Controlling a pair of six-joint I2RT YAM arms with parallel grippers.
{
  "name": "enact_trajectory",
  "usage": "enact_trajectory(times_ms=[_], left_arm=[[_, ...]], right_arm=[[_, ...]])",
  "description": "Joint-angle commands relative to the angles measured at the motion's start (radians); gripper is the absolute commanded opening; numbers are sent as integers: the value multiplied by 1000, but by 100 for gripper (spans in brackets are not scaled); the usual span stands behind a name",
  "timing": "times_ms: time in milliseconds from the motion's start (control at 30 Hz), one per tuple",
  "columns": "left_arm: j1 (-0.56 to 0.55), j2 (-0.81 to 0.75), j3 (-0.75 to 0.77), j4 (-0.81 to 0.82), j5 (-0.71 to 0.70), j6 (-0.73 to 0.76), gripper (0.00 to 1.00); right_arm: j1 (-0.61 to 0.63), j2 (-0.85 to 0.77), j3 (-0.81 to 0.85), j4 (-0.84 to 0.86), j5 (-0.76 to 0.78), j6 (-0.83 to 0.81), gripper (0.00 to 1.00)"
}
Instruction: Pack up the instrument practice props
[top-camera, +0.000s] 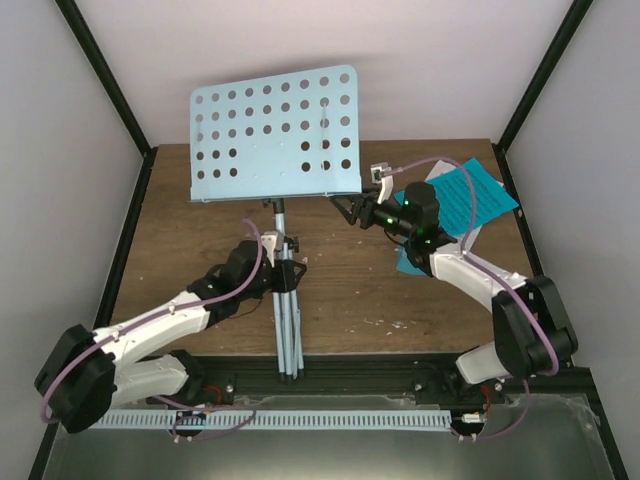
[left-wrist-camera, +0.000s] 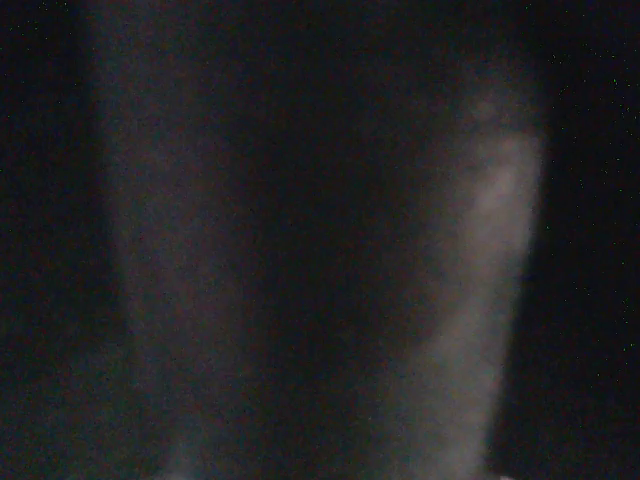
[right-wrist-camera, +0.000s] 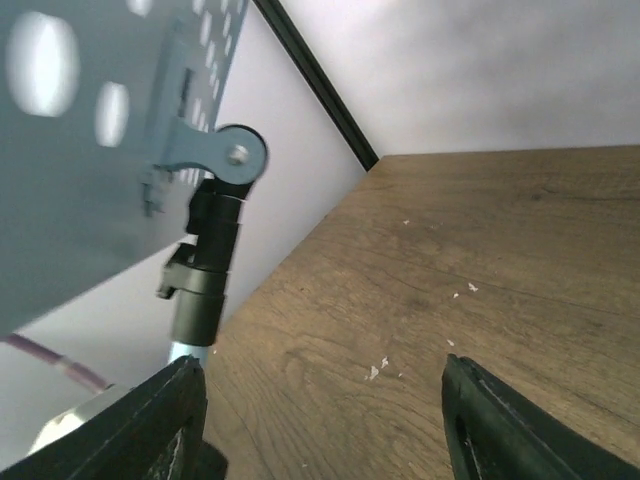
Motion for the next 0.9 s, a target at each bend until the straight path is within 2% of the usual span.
enact_trajectory(times_ms=[0,200,467,633,867], left_arm=[[12,11,28,308,-122,75,0],[21,138,85,246,-225,0,0],[22,265,127,199,-279,-80,0],[23,365,188,142,-324,-49,0],[21,534,301,70,-334,-5,0]], right_arm=[[4,-93,-46,-12,42,-39,67],[4,-256,-108,-75,64,-105,85],[4,-529,-159,-306,294,-220,98],[3,-665,-202,-394,426,-245,100],[3,-750,-244,-526,548,-305,100]])
